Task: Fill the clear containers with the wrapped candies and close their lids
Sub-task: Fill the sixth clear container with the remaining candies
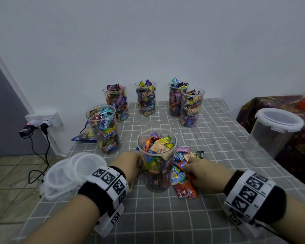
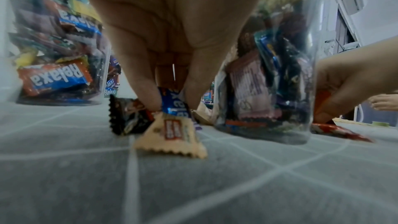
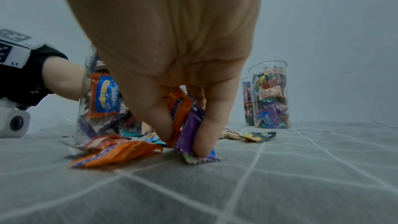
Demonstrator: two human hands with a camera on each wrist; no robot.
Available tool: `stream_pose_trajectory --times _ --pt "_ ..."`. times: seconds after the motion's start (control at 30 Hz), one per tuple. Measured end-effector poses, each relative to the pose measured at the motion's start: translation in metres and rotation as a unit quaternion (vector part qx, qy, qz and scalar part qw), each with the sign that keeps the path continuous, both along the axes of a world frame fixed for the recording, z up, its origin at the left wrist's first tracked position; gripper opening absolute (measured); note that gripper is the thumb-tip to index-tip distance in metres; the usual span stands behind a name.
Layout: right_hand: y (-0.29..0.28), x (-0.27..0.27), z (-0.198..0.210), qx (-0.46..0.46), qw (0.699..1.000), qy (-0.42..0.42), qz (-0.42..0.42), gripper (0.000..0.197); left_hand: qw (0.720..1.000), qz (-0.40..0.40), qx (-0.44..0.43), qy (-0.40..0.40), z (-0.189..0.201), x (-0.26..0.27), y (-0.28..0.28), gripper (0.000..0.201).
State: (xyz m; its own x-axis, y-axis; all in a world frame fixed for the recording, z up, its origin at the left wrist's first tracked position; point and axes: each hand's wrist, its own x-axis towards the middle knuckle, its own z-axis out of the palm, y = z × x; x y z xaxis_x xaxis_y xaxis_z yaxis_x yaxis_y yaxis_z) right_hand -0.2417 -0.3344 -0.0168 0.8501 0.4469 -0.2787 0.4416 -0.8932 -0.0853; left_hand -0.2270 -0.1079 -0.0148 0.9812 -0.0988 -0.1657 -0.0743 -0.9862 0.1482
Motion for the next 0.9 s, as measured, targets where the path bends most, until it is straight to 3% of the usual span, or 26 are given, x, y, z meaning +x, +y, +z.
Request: stream_pose_trajectory --times 0.17,0.23,0.43,0.63,0.77,0.9 --pt "-0.003 0.003 0.006 0.001 1.000 -0.014 -0.006 0.017 0.999 0.012 -0.016 -0.037 0.003 0.001 0.003 0.016" --pt "-0.006 0.005 0.010 0.027 0.999 -0.041 -0.015 0.007 0.998 0.015 -0.029 -0.058 0.005 0.000 0.005 0.018" --pt "-0.003 0.012 0.037 0.101 0.988 -0.118 -0.024 0.010 0.994 0.010 -0.064 -0.089 0.004 -0.001 0.006 0.018" --pt "0.017 0.015 0.085 0.252 0.934 -0.253 -0.015 0.009 0.993 0.011 -0.059 -0.100 0.001 0.001 0.003 0.021" --pt "0.043 0.007 0.099 0.330 0.908 -0.256 0.021 0.009 0.993 0.008 -0.069 -0.099 -0.001 0.003 0.005 0.021" --pt "0.070 0.002 0.097 0.352 0.914 -0.192 0.061 0.009 0.992 0.001 -0.076 -0.102 -0.002 0.003 0.005 0.015"
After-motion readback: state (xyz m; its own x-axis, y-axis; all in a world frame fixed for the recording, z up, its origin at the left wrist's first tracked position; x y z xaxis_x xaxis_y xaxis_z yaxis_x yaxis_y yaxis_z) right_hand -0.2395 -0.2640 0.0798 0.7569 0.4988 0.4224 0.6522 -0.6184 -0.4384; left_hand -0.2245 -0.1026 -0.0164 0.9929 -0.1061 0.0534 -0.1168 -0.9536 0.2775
